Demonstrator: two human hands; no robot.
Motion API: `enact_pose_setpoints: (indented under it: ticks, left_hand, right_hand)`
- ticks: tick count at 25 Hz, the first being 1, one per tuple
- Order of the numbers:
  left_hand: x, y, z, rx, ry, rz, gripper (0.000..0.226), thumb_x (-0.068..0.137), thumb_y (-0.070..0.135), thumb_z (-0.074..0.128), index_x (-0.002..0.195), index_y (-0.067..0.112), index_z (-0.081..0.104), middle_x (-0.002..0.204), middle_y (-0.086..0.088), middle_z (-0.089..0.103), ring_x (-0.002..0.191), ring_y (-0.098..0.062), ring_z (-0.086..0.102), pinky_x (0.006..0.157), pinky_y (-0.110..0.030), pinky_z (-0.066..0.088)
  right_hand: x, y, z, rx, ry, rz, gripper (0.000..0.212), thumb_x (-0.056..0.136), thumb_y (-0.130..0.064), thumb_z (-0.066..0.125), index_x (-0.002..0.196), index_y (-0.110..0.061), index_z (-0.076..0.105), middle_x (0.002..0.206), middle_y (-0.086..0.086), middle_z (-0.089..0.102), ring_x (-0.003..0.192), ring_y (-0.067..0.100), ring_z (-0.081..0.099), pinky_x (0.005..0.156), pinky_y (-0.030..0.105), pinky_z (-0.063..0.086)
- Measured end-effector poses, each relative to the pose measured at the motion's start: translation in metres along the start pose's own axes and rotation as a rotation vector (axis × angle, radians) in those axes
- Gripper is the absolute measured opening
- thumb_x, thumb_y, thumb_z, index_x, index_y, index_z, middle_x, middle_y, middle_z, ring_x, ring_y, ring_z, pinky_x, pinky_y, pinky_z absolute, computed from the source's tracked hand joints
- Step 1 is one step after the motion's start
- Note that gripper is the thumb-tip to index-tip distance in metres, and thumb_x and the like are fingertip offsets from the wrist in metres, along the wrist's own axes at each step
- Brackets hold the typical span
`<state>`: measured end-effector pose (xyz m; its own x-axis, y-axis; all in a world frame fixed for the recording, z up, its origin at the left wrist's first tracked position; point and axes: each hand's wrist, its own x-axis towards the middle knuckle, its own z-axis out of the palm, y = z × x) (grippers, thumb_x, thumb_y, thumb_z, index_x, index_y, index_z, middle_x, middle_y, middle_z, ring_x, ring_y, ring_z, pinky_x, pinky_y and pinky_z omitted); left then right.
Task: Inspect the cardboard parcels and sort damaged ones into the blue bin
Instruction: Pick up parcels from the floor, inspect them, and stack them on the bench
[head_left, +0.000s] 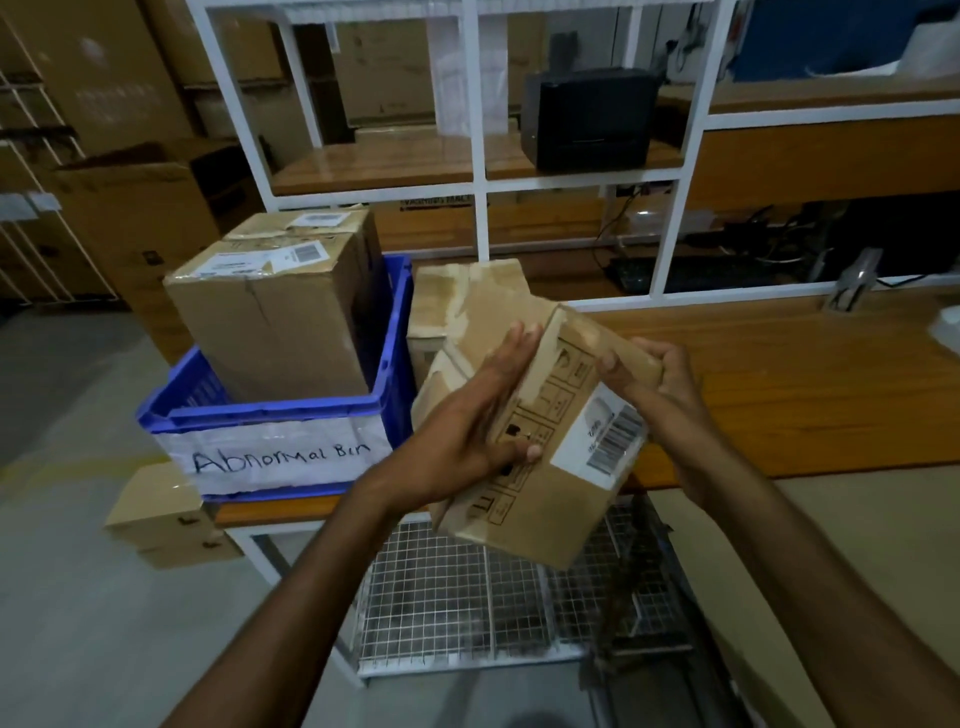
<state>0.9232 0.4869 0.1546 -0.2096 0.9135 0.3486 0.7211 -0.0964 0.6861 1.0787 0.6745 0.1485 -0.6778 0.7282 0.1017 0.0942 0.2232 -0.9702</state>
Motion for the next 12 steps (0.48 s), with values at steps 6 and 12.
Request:
enact_pose_setpoints:
  ticks: [6, 12]
  left_hand:
    - [-0.016, -0.040, 0.054, 0.022, 0.147, -0.155, 0.092, 0.097, 0.039, 0.076, 0.167, 0.040, 0.017, 0.175, 0.018, 0.013, 0.161, -0.009, 0.014, 0.128, -0.058, 0.025]
    - [-0.054, -0.072, 0.079, 0.046, 0.532, -0.700, 0.111, 0.072, 0.103, 0.037, 0.162, 0.040, 0.027, 0.176, 0.008, 0.001, 0.160, -0.029, 0.018, 0.120, -0.066, 0.031]
  right_hand:
    - [-0.005, 0.012, 0.015, -0.376, -0.062, 0.098, 0.118, 0.047, -0.104, 0.050, 0.143, -0.036, 0.042, 0.161, -0.010, 0.017, 0.151, 0.025, 0.017, 0.117, 0.056, 0.033]
    - [-0.012, 0.034, 0.032, -0.380, -0.068, 0.095, 0.107, 0.061, -0.098, 0.045, 0.155, -0.050, 0.025, 0.161, -0.009, 0.034, 0.144, 0.024, 0.030, 0.111, 0.062, 0.037]
